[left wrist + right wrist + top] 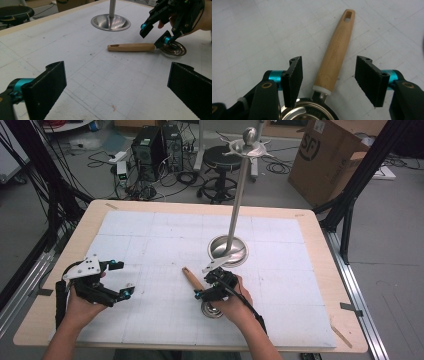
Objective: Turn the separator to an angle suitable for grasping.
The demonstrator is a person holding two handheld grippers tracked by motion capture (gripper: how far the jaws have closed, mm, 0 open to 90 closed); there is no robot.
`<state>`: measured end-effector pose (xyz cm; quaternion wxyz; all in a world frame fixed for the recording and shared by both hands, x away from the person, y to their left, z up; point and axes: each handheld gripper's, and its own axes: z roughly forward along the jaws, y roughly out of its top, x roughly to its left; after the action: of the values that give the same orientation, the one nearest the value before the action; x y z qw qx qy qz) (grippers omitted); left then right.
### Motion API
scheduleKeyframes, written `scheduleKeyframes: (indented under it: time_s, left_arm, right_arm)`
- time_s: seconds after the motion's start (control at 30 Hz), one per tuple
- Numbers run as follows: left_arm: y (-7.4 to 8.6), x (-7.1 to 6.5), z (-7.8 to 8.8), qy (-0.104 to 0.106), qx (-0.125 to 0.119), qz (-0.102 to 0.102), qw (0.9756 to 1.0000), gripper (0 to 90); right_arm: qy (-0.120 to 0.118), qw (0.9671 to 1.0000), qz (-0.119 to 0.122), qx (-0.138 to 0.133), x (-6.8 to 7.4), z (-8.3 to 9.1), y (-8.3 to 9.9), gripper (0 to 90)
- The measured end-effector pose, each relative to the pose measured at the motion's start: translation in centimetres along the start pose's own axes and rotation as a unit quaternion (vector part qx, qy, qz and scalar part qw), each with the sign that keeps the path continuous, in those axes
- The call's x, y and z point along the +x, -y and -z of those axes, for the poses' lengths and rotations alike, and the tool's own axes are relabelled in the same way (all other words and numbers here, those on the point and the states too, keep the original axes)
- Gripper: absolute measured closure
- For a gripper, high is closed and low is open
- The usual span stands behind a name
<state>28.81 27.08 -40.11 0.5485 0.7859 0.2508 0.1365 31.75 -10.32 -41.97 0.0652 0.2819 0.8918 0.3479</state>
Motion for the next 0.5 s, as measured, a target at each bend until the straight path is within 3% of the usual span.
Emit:
scheduleKeyframes:
  time_s: [0.2, 0.5]
  left_arm:
    - [0.0, -0.1, 0.0, 0.000, -0.002, 0.001, 1.0000, 2.8]
    - [0.1, 0.0, -0.2, 0.001, 0.004, 0.001, 1.0000, 2.7]
  right_arm:
    - [0.006, 0.9997, 0.010, 0.024, 0.6, -0.8, -0.2, 42.5]
    - [0.012, 0.9992, -0.003, 0.038, 0.7, -1.4, 0.0, 48.5]
